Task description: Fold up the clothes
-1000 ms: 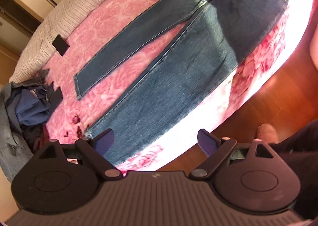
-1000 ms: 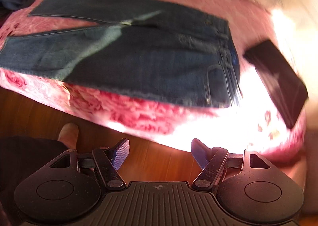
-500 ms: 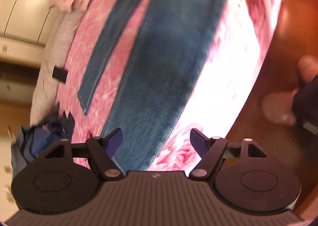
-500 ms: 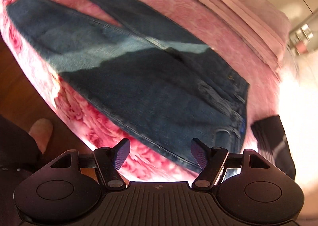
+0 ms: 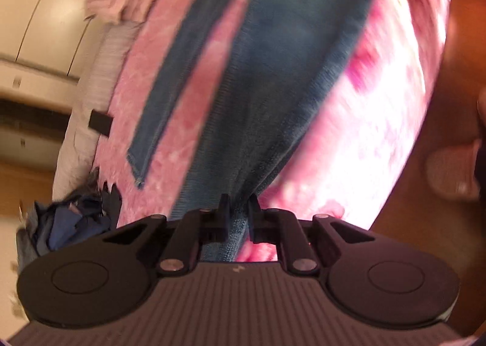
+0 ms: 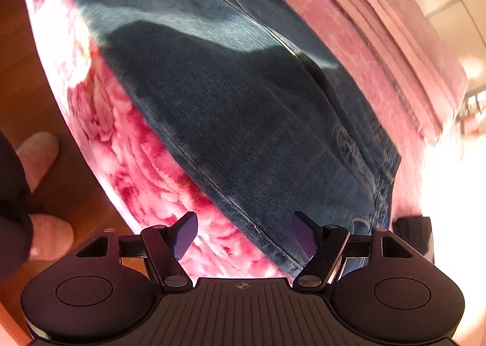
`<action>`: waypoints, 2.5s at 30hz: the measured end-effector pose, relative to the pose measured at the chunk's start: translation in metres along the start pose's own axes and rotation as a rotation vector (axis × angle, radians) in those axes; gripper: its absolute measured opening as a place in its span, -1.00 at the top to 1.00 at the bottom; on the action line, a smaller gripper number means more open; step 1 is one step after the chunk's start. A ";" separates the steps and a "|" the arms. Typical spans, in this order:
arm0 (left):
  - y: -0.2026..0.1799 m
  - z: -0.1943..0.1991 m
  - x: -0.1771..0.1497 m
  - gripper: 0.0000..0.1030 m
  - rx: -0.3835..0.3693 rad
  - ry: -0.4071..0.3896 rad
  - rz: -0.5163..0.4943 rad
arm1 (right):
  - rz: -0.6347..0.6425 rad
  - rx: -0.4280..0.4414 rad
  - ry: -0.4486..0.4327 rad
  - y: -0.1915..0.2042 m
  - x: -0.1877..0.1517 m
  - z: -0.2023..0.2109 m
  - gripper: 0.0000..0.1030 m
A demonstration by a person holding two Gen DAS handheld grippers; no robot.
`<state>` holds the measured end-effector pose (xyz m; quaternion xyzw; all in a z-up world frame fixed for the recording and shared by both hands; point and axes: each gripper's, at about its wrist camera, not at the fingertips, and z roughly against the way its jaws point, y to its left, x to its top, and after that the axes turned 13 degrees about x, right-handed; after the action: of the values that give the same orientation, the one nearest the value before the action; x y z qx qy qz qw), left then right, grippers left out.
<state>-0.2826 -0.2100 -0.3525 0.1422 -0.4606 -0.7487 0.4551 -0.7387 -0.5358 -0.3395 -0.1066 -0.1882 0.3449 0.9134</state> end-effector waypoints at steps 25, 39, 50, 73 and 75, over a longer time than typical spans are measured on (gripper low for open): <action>0.060 0.002 0.043 0.81 -0.031 0.034 -0.022 | 0.033 -0.276 0.065 -0.067 -0.054 -0.070 0.73; 0.202 -0.006 0.100 0.82 -0.087 0.031 -0.007 | 0.123 -0.259 0.034 -0.193 0.037 0.044 0.87; 0.252 -0.188 0.117 1.00 -0.295 0.185 -0.023 | 0.275 -0.140 0.135 -0.326 0.161 -0.043 0.86; 0.215 -0.286 0.080 0.39 -0.338 0.336 0.149 | -0.100 0.048 0.143 -0.308 0.215 -0.125 0.05; 0.216 -0.285 0.074 0.32 -0.325 0.347 0.153 | -0.128 0.075 0.093 -0.295 0.222 -0.127 0.05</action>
<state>-0.0233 -0.4645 -0.3129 0.1583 -0.2587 -0.7407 0.5995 -0.3581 -0.6133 -0.2992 -0.0762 -0.1388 0.2873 0.9447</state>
